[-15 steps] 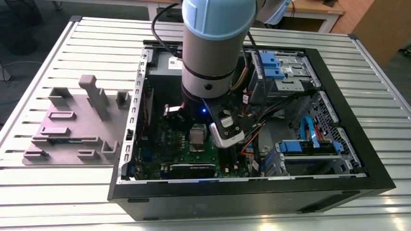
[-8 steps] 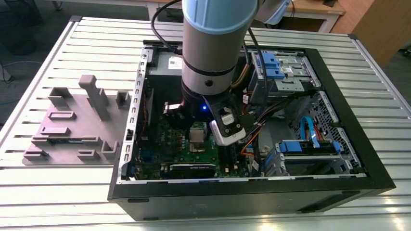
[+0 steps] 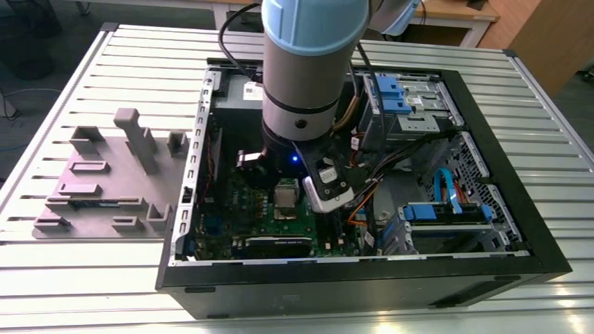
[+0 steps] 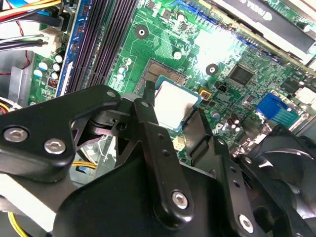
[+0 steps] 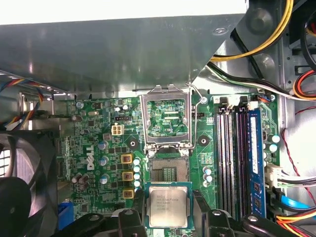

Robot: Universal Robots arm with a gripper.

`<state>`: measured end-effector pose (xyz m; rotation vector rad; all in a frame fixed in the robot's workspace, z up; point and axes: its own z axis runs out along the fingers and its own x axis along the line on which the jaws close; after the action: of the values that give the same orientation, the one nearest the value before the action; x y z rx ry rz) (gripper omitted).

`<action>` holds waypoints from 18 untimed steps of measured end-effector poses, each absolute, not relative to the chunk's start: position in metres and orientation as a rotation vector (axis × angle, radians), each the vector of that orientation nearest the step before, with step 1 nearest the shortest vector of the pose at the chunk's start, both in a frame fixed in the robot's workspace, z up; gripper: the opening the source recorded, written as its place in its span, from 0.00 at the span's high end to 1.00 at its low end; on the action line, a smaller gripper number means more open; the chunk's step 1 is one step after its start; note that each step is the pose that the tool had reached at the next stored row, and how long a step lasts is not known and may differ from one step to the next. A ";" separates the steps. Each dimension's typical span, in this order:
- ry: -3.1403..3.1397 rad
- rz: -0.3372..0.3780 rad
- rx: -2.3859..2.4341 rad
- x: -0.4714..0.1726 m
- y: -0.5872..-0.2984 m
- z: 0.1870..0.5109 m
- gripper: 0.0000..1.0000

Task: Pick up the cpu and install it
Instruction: 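Place the cpu into insertion slot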

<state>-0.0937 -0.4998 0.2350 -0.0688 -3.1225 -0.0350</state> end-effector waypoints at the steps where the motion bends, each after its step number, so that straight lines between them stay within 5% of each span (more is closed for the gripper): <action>1: -3.123 -0.035 -0.067 -0.094 -0.500 0.234 0.53; 18: -3.124 -0.034 -0.003 -0.094 -0.496 0.206 0.53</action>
<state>-0.0937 -0.4964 0.2064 -0.0029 -3.1241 -0.0344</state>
